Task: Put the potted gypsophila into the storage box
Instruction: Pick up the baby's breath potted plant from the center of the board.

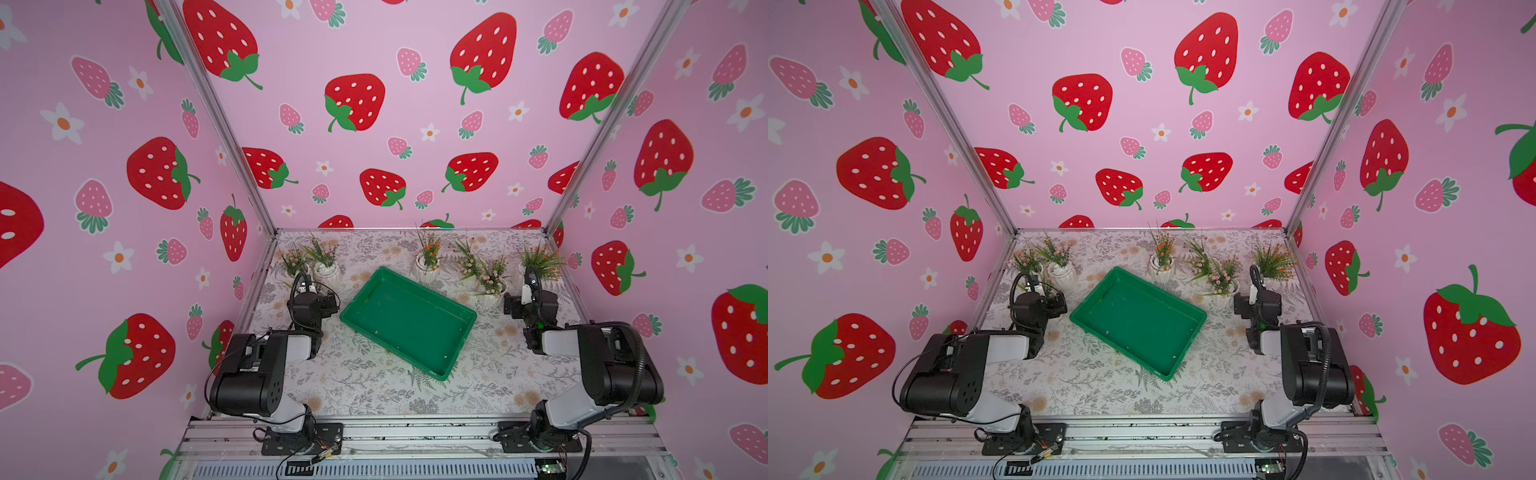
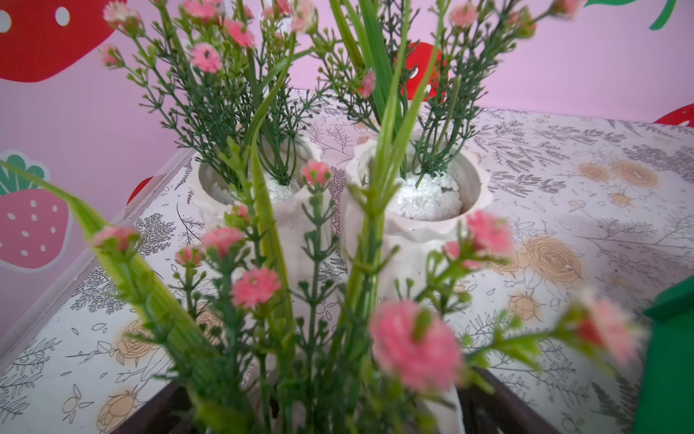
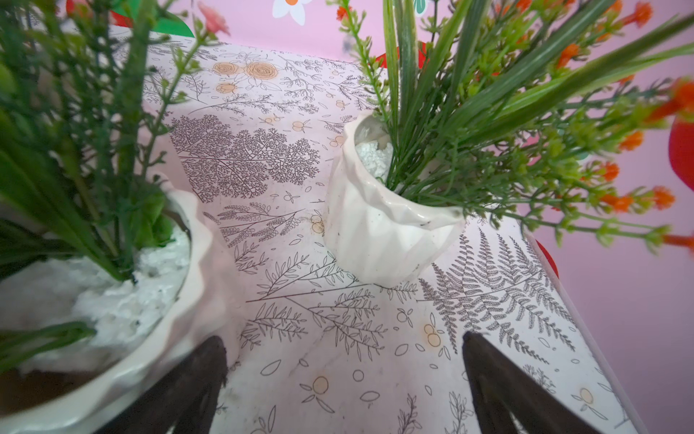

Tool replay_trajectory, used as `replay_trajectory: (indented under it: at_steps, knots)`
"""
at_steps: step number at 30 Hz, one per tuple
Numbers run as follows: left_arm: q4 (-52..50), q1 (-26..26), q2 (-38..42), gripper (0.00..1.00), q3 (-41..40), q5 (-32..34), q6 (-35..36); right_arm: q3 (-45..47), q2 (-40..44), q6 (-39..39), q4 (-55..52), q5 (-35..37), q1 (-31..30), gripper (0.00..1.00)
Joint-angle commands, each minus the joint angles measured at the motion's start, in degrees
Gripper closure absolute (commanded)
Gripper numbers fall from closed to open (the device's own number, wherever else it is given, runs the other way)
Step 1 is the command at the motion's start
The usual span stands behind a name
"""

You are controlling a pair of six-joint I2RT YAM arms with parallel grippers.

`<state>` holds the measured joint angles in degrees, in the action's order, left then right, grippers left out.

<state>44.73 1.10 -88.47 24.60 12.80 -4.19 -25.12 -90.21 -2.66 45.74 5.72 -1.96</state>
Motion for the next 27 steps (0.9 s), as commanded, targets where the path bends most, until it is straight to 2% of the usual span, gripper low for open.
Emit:
replay_trajectory:
  at_steps: [1,4,8,12,14,16,18,22,27]
  knots:
    - [1.1,-0.3,0.3,0.00,0.2,-1.1,-0.1,-0.6,0.1,0.5,0.2,-0.4,0.3,0.00]
    - [-2.1,-0.3,3.1,0.00,0.5,0.4,-0.6,-1.0,1.9,0.8,-1.8,0.1,0.3,0.02]
    - [-4.8,0.8,9.6,0.00,-0.5,3.8,-0.3,-0.4,8.8,1.8,-6.1,3.4,0.0,0.06]
    - [-18.9,5.3,20.0,0.00,3.4,10.8,-0.7,-3.8,22.2,10.3,-24.5,9.2,-0.2,0.07]
    - [-28.6,7.9,25.0,0.02,6.9,13.1,-4.2,-5.8,29.5,15.8,-34.9,10.7,-0.2,0.07]
    - [-38.9,10.5,29.4,0.05,11.0,13.5,-9.4,-6.3,36.5,17.5,-42.1,8.9,-0.1,0.10]
    - [-44.4,12.4,32.5,0.08,13.3,10.9,-13.7,-5.7,43.3,19.3,-46.5,7.5,-0.2,0.15]
    - [-47.1,13.9,37.7,0.11,14.0,0.3,-18.8,-7.1,51.3,22.1,-57.0,2.6,-0.1,0.24]
    - [-43.9,14.2,38.9,0.11,12.3,-14.6,-22.4,-12.4,48.7,23.2,-67.0,-5.3,-0.1,0.31]
